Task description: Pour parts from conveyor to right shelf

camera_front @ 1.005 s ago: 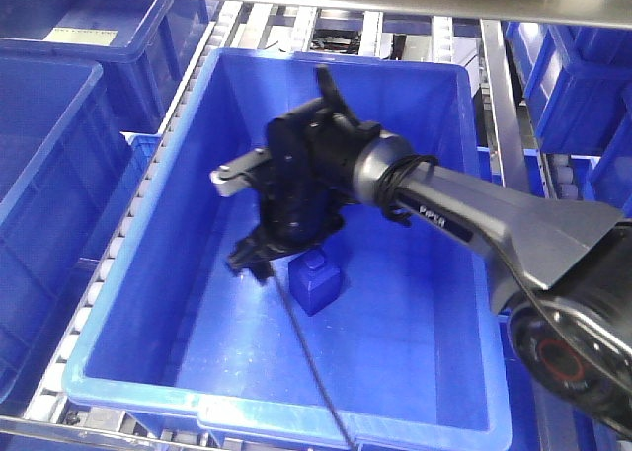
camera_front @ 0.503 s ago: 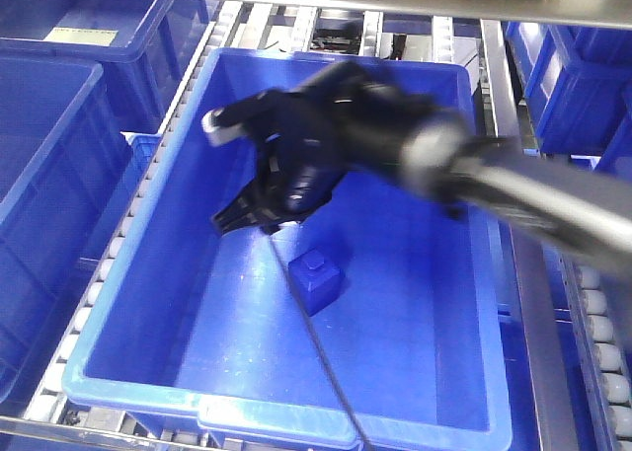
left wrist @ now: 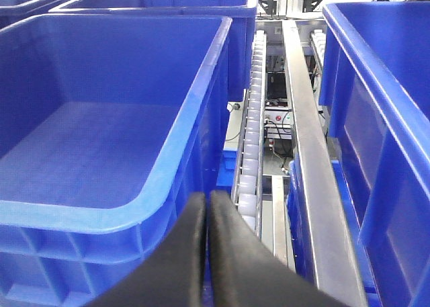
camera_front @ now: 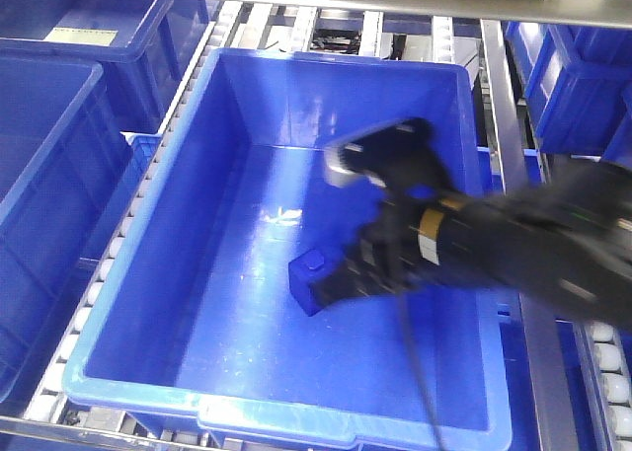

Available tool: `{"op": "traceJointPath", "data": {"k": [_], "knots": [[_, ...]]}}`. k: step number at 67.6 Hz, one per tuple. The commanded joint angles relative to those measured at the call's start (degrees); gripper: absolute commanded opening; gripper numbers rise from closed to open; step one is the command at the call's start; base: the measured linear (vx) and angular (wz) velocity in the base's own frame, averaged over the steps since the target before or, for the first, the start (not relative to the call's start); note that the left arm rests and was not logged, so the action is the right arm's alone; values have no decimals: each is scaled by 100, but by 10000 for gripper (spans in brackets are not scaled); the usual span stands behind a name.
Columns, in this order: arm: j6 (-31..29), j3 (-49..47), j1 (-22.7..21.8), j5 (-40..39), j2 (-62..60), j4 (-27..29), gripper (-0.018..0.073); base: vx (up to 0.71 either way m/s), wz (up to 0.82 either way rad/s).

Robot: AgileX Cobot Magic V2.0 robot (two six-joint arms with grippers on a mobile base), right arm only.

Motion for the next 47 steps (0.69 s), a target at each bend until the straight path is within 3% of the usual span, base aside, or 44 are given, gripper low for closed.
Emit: {"op": "traceJointPath", "data": {"k": [1,14,23,47], "knots": [[14,266,-9,-474,-690,21,-7,0,0],[-12,1330,-9,-1109,-2014,17,-6,0,0],[-12,1940,-9,-1105,-2756,17,-6,0,0],[-27,2844,24,-1240,-3627,18,-6,0,0]]}}
